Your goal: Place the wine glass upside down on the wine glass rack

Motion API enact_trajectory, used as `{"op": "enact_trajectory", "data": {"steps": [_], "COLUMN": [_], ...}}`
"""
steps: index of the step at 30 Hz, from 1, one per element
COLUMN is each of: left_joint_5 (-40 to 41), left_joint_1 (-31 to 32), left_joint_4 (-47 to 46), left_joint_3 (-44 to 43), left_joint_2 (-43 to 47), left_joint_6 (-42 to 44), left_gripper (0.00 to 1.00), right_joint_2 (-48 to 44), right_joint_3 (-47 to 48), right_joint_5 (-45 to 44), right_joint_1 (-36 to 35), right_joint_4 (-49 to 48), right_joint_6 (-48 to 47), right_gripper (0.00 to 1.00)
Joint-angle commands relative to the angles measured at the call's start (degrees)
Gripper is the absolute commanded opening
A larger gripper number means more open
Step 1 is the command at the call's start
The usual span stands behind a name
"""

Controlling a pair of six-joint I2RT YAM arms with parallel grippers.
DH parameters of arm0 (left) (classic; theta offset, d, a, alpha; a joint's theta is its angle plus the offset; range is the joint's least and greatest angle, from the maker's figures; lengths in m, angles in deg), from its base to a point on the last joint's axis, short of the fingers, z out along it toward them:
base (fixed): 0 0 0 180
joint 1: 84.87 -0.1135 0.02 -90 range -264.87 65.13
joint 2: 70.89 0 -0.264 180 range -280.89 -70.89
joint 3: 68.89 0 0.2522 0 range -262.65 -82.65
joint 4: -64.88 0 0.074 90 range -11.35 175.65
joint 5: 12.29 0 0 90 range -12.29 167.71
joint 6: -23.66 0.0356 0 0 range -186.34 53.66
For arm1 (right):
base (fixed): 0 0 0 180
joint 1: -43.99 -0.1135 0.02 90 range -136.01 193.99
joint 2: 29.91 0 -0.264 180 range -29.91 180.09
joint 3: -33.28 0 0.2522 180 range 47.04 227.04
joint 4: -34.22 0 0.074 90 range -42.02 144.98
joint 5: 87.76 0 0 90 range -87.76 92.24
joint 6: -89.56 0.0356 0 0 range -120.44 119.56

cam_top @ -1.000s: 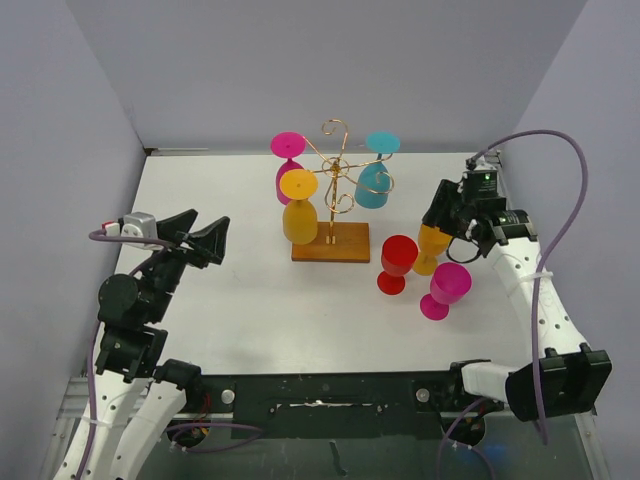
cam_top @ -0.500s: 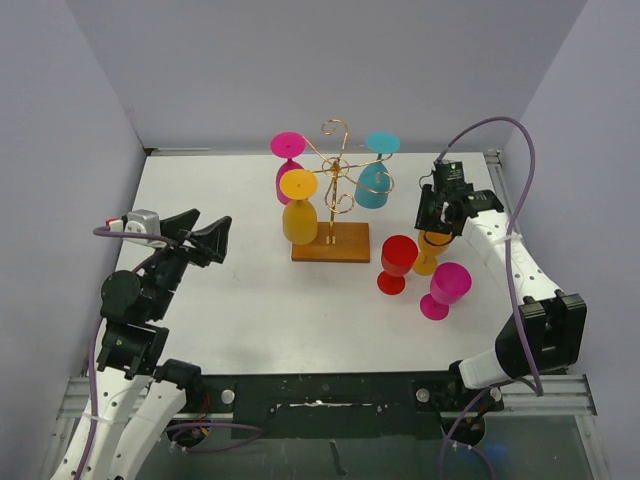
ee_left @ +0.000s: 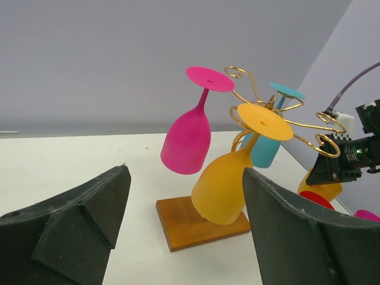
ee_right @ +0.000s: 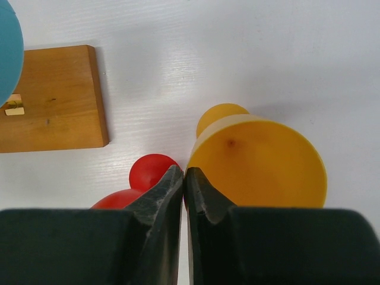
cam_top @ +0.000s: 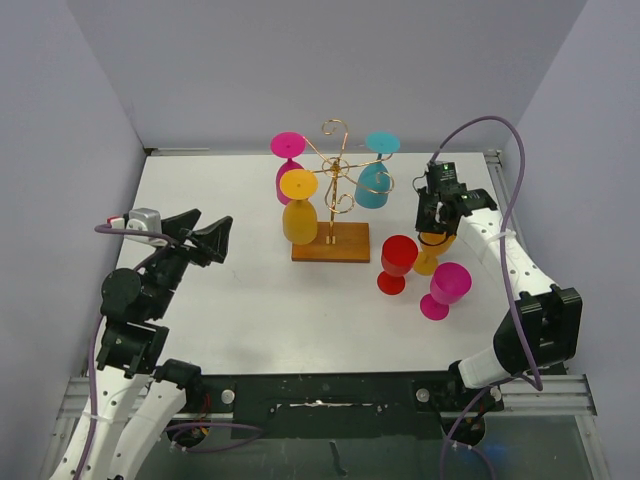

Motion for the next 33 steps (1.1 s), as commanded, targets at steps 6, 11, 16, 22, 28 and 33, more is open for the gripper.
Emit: {"op": "enact_trajectory", "data": {"steps": [6, 11, 16, 22, 28, 33], "left_joint_5": [-3.8, -6.5, -8.1, -12.9, -19.1, -19.2], "left_joint_1": [-0.1, -0.1, -0.1, -0.1, 0.0, 0.4], "left_joint_4": [-1.2, -0.7, 0.9, -0.1, -1.6, -14.0], "left_joint_3": [-5.4, -8.4, -13.5, -20.1, -26.9, -24.6], "left_joint_2": [-1.0, -2.9, -6.8, -11.4, -19.8, -22.7], "left_joint_6": [-0.7, -1.9, -6.9, -12.2, -18.8, -25.7], "left_gripper": [0.77, 0.77, 0.77, 0.77, 0.75, 0.75], "right_joint_2": [-3.3, -11.1, -20.5, -31.4, -38.2, -39.8], "right_joint_3": [2.2, 2.1, -2.0, -5.3, -5.9, -5.1], "right_joint_5": [-6.5, -10.9, -13.1, -15.9, -13.4, -8.1], "right_joint_1": [-1.6, -2.3, -2.4, -2.7, -2.8, -2.8], "right_joint_4": [-2.9, -6.6, -13.5, -21.3, -31.7, -40.8], "right_joint_6": [0.4, 1.5, 4.8, 7.7, 8.8, 9.4], "right_gripper": [0.00, 0.00, 0.00, 0.00, 0.00, 0.00]}}
